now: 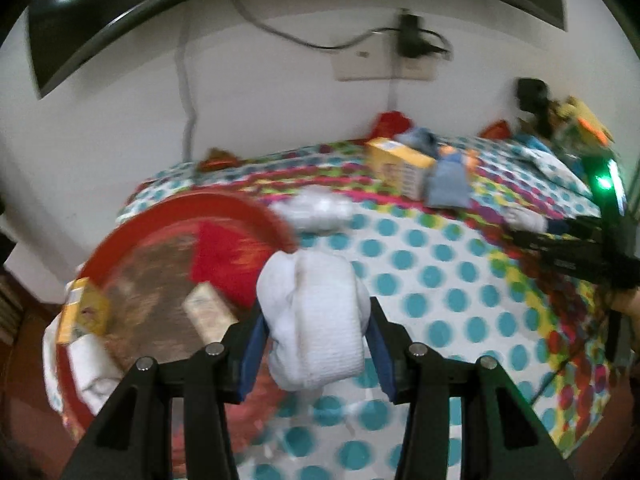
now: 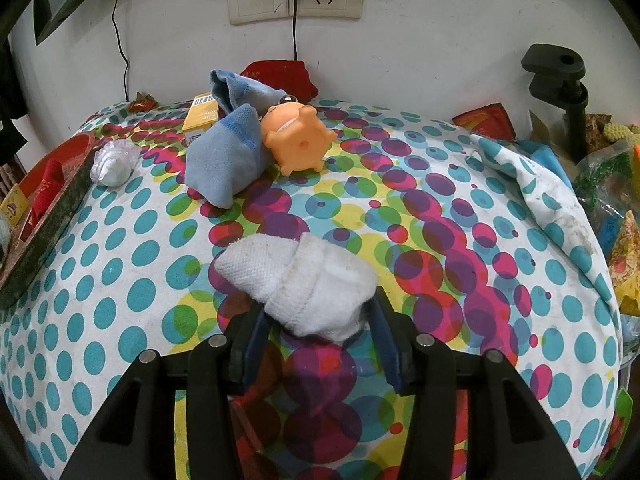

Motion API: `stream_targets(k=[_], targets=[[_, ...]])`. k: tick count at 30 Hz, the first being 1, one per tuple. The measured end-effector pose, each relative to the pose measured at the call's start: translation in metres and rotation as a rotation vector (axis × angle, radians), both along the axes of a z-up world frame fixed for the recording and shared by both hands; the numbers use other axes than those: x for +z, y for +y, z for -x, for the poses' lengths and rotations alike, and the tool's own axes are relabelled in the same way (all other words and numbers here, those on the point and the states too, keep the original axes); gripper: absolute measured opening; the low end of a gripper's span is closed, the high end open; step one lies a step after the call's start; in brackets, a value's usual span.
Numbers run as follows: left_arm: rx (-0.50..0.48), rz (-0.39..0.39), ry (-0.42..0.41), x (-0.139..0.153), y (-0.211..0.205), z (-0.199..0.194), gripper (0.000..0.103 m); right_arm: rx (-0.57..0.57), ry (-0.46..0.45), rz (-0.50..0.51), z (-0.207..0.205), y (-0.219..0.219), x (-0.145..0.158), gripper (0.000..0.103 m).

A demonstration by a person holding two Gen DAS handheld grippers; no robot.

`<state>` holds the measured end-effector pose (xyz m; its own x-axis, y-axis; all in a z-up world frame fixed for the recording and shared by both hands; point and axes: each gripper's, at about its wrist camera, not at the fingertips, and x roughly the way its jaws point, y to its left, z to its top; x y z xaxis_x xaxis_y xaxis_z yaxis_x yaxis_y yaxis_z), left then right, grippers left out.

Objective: Organize objects
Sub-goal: 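Carry the white sock into the red tray and open left tool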

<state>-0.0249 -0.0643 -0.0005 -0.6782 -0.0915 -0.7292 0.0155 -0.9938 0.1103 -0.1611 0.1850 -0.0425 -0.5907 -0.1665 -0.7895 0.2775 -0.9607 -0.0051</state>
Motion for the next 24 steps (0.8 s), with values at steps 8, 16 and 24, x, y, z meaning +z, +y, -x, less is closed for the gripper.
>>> stream_targets(k=[8, 16, 24], targets=[[0.169, -0.006, -0.037, -0.010, -0.076, -0.006, 0.048, 0.000, 0.000, 0.000, 0.000, 0.000, 0.000, 0.047], [0.267, -0.063, -0.079, -0.027, -0.124, -0.004, 0.048, -0.001, 0.000, -0.001, 0.000, 0.000, 0.000, 0.047], [0.300, -0.077, -0.111, -0.044, -0.145, 0.000, 0.049, -0.001, 0.000, -0.001, 0.000, 0.000, 0.000, 0.047]])
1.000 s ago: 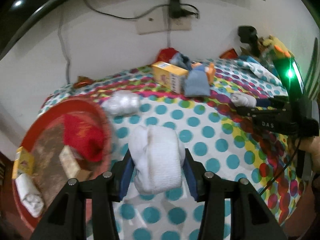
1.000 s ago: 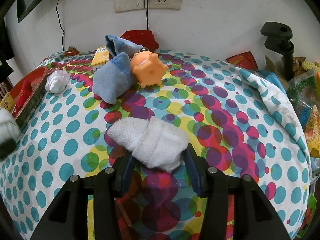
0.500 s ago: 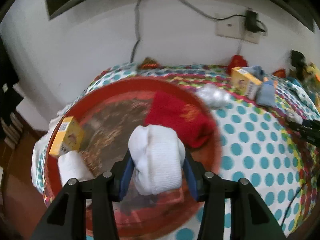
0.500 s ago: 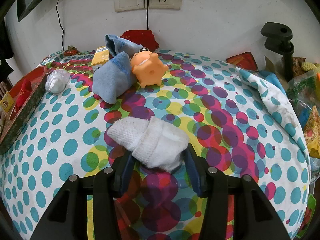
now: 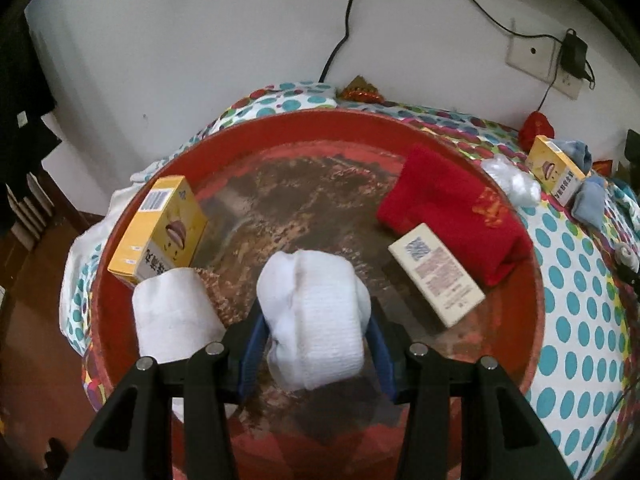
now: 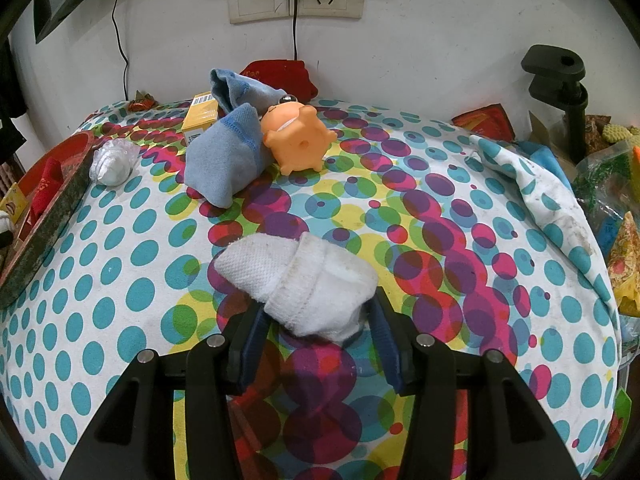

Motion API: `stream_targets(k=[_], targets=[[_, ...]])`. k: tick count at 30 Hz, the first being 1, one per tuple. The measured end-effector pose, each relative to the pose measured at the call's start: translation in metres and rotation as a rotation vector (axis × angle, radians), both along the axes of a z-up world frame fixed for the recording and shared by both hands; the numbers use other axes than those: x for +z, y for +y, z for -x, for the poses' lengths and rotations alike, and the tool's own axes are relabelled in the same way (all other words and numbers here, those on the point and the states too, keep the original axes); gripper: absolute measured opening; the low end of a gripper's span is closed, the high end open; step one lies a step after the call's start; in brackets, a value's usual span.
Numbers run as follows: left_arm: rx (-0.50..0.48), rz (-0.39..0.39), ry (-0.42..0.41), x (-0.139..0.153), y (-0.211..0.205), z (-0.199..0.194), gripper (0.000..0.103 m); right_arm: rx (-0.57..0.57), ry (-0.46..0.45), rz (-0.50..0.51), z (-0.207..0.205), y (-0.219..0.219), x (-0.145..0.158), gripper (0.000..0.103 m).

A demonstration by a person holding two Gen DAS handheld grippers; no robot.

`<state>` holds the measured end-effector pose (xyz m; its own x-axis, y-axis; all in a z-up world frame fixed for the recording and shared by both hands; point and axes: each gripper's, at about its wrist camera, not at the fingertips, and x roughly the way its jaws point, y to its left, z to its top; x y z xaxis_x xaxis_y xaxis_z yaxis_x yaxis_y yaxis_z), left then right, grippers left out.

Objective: Organize objects
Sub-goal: 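Carry the white sock into the red tray and open left tool, then carry the held white sock into the red tray and open right tool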

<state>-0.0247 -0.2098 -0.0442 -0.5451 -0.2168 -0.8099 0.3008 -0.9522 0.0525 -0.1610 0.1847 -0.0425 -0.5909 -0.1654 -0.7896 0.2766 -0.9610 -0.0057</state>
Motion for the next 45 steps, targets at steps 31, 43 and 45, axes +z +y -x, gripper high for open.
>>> stream_targets(k=[31, 43, 45], targets=[[-0.068, 0.082, 0.141, 0.029, -0.012, -0.060, 0.057, -0.010, 0.000, -0.009, 0.003, 0.005, 0.001, 0.052], [-0.004, -0.029, 0.160, 0.028, -0.043, -0.098, 0.058, -0.075, 0.018, 0.009, -0.007, -0.001, 0.006, 0.042], [0.016, -0.033, 0.154, 0.027, -0.046, -0.101, 0.058, -0.079, 0.026, 0.015, -0.013, -0.007, 0.013, 0.042]])
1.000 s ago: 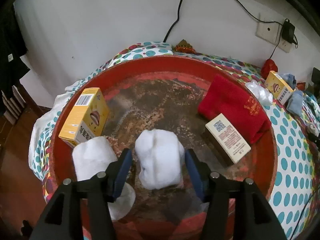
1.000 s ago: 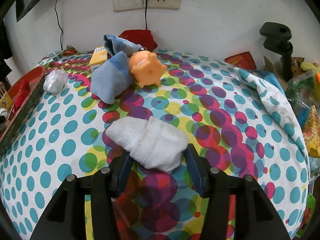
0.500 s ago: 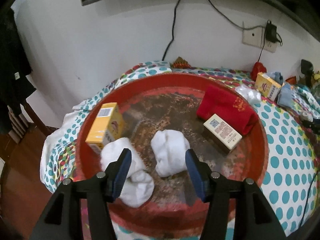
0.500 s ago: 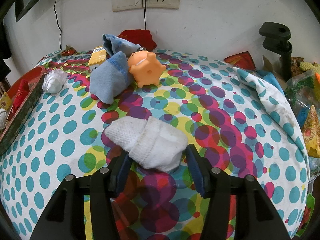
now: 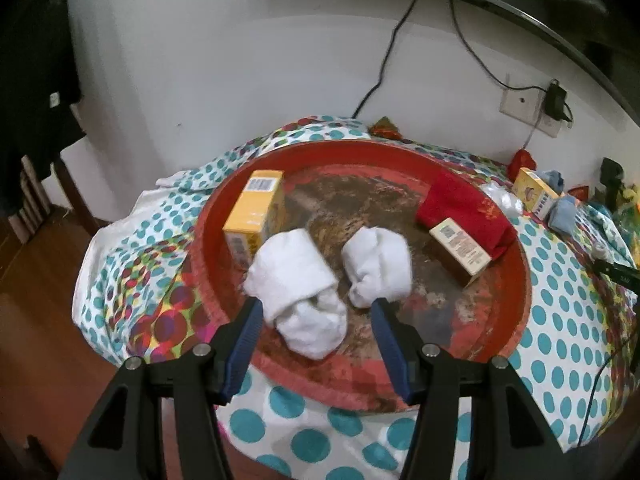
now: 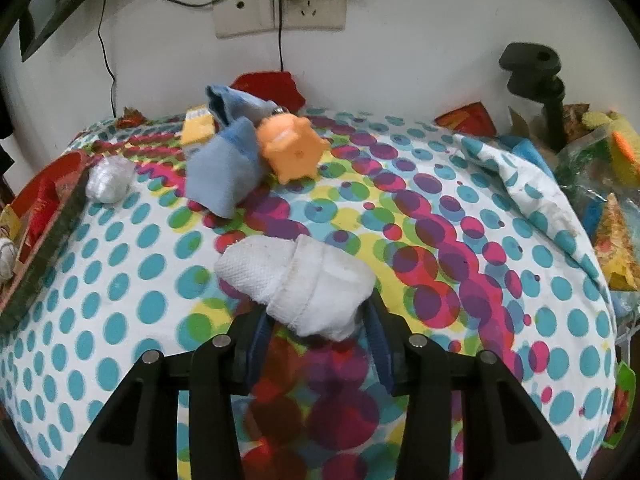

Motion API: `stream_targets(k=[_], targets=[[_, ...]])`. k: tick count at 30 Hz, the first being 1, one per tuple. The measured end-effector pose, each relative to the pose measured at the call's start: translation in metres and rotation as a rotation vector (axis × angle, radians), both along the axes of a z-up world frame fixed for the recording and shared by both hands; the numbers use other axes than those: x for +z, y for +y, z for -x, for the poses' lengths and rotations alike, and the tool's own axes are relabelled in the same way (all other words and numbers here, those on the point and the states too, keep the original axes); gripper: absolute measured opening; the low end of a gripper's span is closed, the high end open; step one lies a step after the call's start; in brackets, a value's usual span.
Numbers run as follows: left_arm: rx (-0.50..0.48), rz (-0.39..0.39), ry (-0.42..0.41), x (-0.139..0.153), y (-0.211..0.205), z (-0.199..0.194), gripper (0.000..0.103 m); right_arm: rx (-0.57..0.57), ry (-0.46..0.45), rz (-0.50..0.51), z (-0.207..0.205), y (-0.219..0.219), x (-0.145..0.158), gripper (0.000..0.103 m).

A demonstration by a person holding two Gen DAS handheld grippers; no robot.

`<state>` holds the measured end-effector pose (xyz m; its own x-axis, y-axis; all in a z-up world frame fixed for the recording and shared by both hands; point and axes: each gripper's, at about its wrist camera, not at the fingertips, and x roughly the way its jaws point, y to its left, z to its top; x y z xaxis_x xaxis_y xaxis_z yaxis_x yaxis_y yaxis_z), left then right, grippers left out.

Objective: Organize objects
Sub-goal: 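Carry the held white sock into the red tray and open right tool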

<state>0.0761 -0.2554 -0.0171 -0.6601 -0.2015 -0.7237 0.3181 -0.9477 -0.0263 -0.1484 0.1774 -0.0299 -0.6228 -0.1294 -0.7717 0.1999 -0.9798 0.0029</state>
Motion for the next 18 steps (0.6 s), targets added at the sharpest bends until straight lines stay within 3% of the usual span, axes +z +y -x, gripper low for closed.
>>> stream_targets(k=[6, 13, 18], targets=[[0.042, -0.041, -0.031, -0.006, -0.011, -0.008, 0.058, 0.132, 0.003, 0.029, -0.024, -0.052, 0.027, 0.042], [0.095, 0.079, -0.060, -0.004, -0.016, -0.011, 0.058, 0.360, -0.020, 0.063, -0.056, -0.161, 0.045, 0.042], [0.095, 0.058, -0.036, 0.001, -0.022, -0.015, 0.058, 0.480, -0.047, 0.080, -0.074, -0.232, 0.043, 0.042]])
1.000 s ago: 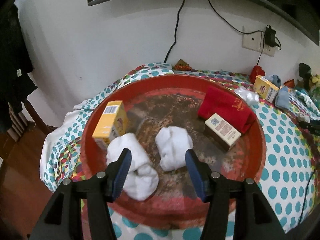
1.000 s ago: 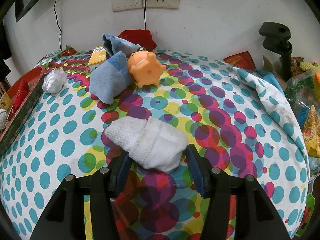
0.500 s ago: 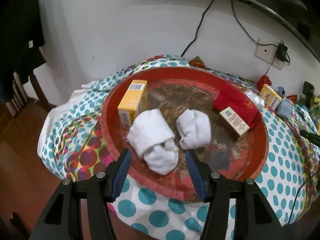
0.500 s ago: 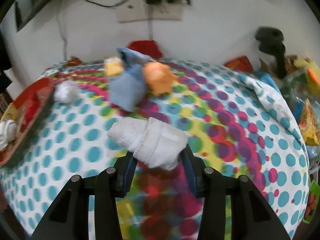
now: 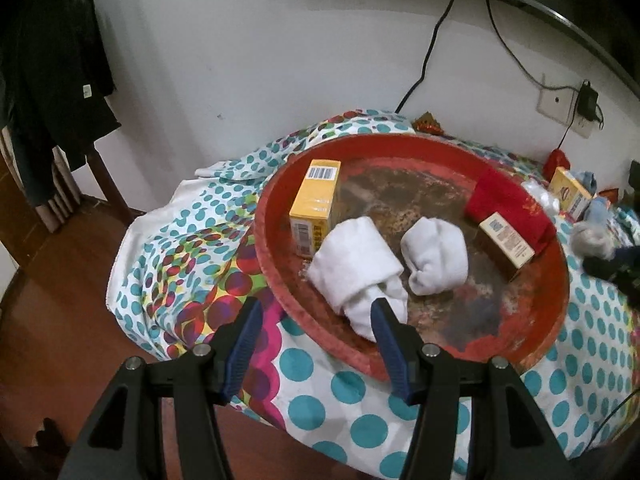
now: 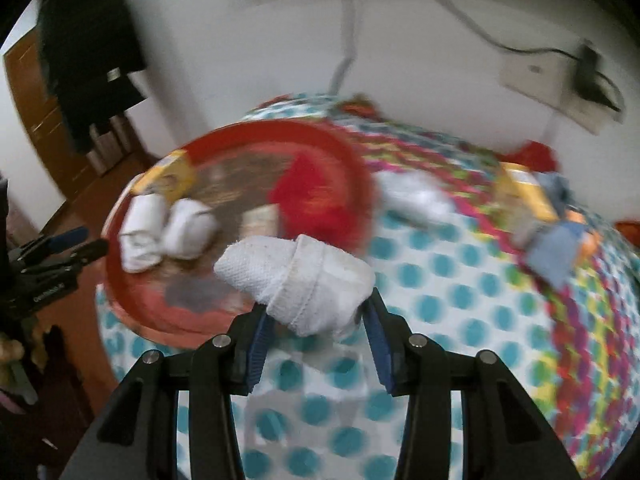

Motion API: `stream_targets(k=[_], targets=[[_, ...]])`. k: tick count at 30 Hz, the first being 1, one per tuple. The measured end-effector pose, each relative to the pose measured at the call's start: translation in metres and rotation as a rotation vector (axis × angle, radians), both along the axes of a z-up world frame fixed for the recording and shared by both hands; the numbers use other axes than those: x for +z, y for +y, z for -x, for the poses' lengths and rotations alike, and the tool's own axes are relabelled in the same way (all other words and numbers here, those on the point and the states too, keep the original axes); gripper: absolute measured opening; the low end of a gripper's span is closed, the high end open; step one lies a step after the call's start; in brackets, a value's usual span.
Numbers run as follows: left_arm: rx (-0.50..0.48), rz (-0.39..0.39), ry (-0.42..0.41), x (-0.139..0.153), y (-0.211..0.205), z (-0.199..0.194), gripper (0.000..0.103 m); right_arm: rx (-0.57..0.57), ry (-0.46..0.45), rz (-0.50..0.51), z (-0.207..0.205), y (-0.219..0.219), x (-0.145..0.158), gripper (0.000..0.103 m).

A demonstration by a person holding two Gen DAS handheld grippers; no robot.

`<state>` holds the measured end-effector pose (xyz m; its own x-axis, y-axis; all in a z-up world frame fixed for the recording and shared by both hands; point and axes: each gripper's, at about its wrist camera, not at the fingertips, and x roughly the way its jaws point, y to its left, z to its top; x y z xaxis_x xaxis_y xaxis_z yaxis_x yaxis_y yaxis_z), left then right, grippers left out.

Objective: Organize objects
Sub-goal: 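Carry the held white sock into the red tray and open right tool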

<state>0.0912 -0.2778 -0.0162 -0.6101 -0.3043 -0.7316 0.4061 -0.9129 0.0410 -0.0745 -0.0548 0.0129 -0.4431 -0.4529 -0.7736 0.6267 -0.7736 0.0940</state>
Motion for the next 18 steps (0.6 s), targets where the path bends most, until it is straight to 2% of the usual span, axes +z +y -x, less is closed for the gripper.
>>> stream_targets(k=[4, 7, 12, 18], targets=[[0.016, -0.001, -0.003, 0.000, -0.005, 0.000, 0.058, 0.071, -0.017, -0.027, -0.012, -0.044, -0.010, 0.042], [0.021, -0.033, 0.000, -0.001, -0.010, -0.001, 0.058, 0.103, -0.028, -0.057, -0.018, -0.065, -0.018, 0.042], [0.040, -0.072, 0.002, -0.003, -0.017, -0.002, 0.058, 0.128, -0.043, -0.092, -0.019, -0.091, -0.031, 0.043], [0.038, -0.088, -0.002, -0.006, -0.016, -0.001, 0.058, 0.135, -0.069, -0.107, -0.015, -0.103, -0.038, 0.045]])
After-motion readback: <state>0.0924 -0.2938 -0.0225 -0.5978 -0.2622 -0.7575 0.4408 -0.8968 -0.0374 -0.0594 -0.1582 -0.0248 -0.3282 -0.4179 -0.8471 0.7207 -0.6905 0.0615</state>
